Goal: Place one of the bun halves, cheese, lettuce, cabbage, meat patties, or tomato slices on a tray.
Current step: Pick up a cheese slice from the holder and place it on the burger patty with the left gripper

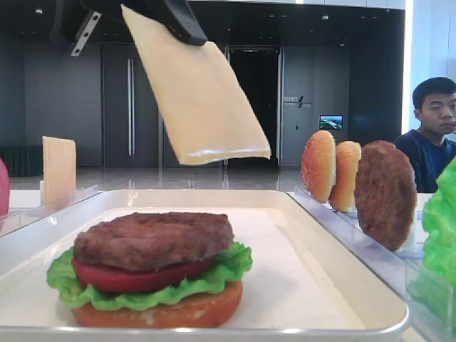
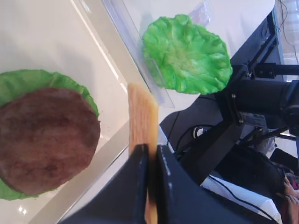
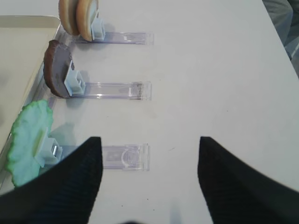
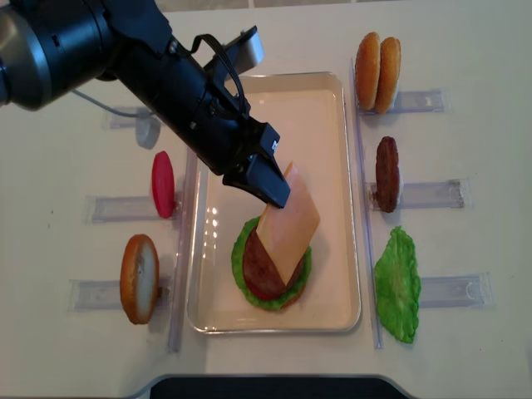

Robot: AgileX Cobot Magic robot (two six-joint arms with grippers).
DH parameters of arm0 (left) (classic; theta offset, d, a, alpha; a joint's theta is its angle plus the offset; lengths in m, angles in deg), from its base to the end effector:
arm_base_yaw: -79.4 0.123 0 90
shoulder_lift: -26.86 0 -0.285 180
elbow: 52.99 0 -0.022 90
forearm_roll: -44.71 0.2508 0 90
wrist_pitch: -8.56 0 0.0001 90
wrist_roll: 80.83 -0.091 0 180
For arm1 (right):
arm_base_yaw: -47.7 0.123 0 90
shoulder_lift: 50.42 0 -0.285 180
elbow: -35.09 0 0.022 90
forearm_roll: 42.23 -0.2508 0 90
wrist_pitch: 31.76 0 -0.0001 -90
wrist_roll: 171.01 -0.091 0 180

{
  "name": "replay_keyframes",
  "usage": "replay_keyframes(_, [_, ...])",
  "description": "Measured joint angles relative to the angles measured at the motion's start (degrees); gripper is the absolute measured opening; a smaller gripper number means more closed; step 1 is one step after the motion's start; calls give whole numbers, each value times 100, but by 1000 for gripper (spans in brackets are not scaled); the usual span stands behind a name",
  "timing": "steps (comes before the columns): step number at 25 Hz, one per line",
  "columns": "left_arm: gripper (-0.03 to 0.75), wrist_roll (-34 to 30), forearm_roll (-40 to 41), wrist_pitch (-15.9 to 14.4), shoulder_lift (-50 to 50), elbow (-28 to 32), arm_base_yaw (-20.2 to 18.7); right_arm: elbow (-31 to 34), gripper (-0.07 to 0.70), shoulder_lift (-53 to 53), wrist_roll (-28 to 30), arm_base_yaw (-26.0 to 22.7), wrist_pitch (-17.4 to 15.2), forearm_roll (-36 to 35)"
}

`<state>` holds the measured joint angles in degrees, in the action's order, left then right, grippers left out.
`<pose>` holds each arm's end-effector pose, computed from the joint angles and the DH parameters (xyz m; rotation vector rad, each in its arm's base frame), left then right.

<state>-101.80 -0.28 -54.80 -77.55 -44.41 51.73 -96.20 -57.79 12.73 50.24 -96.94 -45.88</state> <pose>0.2615 -0.2021 0.2524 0.7308 2.8350 -1.0883 -0.0094 0.0048 0.2706 -0.1220 2.1117 0.0646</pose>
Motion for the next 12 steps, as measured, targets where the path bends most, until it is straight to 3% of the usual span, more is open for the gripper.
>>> replay_keyframes(12, [20,-168,131,-160,-294,0,-11,0,454,0,0,0,0,0])
